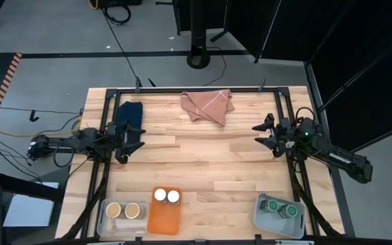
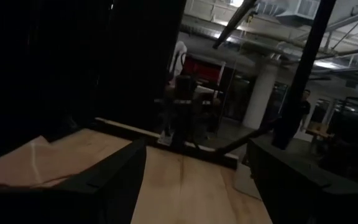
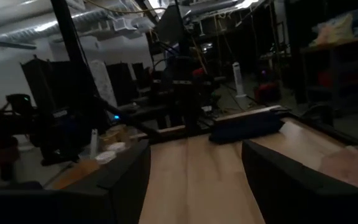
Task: Sort spices by type
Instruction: Return to Home Position
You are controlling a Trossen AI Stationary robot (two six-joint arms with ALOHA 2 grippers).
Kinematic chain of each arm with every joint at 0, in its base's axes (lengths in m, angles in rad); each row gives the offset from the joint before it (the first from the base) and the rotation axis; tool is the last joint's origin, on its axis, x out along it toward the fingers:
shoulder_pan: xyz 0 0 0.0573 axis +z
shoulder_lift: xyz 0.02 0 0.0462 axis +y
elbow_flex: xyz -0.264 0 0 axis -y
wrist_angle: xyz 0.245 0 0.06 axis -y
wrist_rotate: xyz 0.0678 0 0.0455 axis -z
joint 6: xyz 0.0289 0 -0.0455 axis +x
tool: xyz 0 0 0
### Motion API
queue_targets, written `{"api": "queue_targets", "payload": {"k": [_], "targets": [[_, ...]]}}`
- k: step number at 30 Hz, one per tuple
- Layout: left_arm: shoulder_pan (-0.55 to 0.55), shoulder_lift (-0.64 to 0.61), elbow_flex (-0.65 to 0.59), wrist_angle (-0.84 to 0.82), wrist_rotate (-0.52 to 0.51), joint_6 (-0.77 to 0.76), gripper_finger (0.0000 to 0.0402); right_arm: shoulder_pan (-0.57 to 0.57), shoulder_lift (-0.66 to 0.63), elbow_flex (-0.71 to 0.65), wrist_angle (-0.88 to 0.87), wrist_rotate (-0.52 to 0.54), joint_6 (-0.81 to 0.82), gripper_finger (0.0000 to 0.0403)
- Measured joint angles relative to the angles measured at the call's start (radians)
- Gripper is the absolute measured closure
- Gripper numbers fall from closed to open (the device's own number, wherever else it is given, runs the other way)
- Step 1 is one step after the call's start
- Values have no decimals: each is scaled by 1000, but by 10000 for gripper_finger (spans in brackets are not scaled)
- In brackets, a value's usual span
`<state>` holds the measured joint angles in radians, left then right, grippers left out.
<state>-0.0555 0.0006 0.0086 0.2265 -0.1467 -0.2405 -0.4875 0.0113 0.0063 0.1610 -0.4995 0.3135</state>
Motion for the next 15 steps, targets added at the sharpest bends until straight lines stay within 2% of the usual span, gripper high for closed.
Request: {"api": "queue_targets", "payload": {"k": [15], "targets": [[0,0,0,6,27,0,117,-22,0,0,-85,0,-118,142]]}}
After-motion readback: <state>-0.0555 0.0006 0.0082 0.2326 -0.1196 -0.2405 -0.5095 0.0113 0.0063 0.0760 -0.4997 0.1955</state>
